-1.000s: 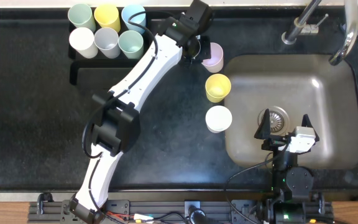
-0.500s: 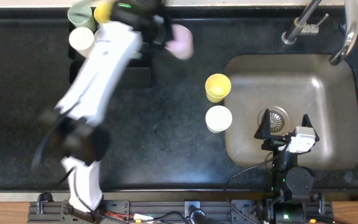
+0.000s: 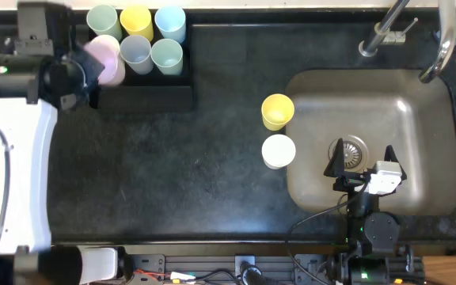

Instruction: Store Cups

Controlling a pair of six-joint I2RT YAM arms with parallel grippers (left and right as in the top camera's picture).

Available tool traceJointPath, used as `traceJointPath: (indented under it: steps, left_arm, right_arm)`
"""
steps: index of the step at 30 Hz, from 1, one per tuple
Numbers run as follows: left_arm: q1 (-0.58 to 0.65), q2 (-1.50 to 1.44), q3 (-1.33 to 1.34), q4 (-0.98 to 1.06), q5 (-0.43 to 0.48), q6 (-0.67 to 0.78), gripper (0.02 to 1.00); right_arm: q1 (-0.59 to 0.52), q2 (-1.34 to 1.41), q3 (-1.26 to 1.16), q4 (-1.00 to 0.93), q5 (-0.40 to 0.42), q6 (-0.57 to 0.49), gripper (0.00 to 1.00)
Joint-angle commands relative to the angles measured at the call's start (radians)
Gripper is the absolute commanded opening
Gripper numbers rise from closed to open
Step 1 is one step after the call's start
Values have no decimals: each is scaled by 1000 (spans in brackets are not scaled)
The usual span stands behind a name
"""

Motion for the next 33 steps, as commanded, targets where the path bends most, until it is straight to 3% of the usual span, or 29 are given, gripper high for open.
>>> traceJointPath:
  steps: [1,6,33]
  left_arm:
    - [103,23,-64,22,133,-18,36]
    - [159,76,-64,30,140,-14,36]
    - [159,227,-64,150,61,-15,36]
  right_arm:
    - [-3,-9,-13,5,-7,0,996]
    - [-3,-9,-13,5,-7,0,996]
    - [-3,-9,-13,5,-7,0,998]
